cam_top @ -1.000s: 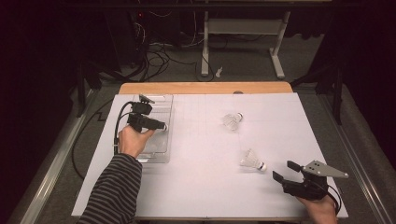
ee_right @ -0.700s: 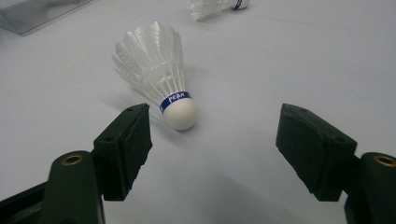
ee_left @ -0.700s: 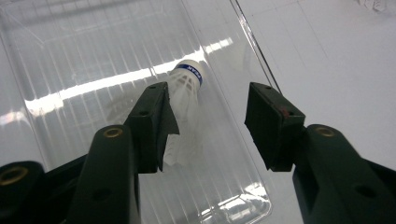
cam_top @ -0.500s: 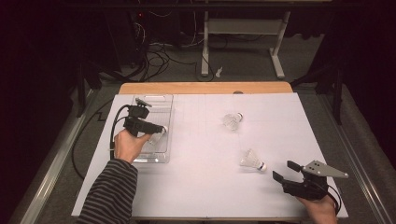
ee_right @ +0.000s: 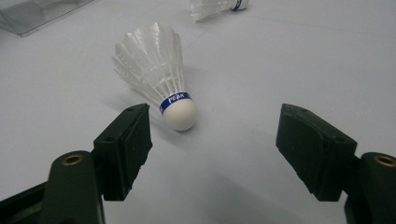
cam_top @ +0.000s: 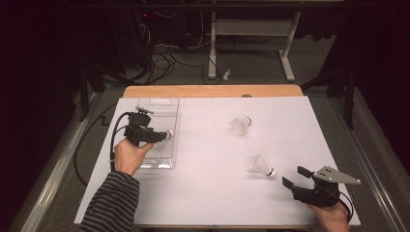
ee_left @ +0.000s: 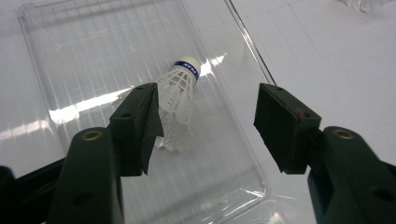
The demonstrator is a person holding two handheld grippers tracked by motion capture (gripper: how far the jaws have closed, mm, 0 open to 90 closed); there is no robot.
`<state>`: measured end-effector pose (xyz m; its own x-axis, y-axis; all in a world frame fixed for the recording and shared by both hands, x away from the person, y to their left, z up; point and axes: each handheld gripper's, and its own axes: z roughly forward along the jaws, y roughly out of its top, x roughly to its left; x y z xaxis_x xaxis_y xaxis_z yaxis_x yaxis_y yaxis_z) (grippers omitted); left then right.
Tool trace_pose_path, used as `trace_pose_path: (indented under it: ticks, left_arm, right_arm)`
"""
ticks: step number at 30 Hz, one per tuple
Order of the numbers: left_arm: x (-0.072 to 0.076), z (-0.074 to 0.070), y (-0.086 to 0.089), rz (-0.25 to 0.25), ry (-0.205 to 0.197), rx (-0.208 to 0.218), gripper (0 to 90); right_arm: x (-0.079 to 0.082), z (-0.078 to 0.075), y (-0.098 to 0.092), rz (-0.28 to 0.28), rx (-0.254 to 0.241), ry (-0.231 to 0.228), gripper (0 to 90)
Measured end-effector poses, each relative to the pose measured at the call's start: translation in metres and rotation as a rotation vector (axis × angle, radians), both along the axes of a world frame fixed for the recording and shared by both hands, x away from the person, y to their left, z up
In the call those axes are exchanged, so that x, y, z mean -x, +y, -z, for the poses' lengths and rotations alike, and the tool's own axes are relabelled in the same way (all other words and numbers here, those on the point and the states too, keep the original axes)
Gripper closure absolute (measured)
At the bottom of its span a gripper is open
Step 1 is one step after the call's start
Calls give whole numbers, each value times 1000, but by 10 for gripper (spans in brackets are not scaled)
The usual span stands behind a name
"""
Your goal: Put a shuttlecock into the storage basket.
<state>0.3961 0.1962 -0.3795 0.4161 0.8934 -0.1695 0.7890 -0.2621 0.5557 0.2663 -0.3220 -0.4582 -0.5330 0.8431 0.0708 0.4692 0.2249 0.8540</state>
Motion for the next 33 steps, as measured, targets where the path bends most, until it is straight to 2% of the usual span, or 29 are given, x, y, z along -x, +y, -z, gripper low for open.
trace_pose_path:
  ticks: [10,18,33]
  left_arm:
    - [11,-2,-1,3,-42,6,367]
    - [18,-3,0,7,-55,29,372]
    - [27,0,3,10,-75,45,376]
  right_arm:
    - [0,0,0,1,0,-2,269]
    - [0,0,0,1,-1,-2,269]
    - [0,0,0,1,-3,-1,269]
